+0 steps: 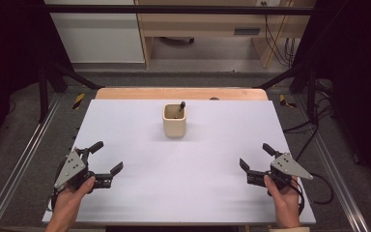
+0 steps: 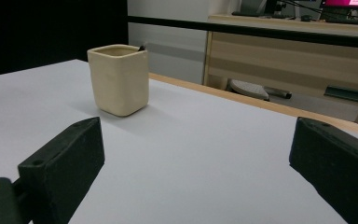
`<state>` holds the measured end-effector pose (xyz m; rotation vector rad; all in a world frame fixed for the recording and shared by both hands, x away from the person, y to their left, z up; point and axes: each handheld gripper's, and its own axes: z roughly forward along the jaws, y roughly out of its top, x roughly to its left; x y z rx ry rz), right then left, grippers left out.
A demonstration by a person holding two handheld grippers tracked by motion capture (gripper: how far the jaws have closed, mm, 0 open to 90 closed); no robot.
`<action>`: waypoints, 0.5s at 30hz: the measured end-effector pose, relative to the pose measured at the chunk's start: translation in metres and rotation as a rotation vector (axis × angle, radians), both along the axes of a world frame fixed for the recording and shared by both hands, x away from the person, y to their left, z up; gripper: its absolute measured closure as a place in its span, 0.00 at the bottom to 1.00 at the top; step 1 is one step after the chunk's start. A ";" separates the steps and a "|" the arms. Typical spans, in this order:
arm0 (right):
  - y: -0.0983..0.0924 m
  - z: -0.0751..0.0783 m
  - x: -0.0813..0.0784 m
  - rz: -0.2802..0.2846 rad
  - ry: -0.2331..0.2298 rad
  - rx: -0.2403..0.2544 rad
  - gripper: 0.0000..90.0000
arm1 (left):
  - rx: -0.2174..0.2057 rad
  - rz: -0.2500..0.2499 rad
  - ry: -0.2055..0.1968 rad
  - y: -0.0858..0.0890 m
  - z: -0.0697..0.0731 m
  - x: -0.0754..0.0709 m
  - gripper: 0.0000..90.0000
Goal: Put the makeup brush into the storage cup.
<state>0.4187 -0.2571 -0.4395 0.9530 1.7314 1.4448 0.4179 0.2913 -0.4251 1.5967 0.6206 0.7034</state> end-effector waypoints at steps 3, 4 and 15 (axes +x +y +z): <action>-0.001 0.000 0.000 0.003 -0.005 -0.002 0.04 | -0.006 -0.005 -0.010 0.001 0.000 -0.002 0.03; -0.001 0.000 0.000 0.004 -0.005 -0.003 0.04 | -0.006 -0.007 -0.012 0.002 0.000 -0.003 0.03; -0.002 0.004 -0.003 0.028 0.009 0.003 0.05 | -0.023 -0.010 -0.016 0.006 0.005 -0.015 0.03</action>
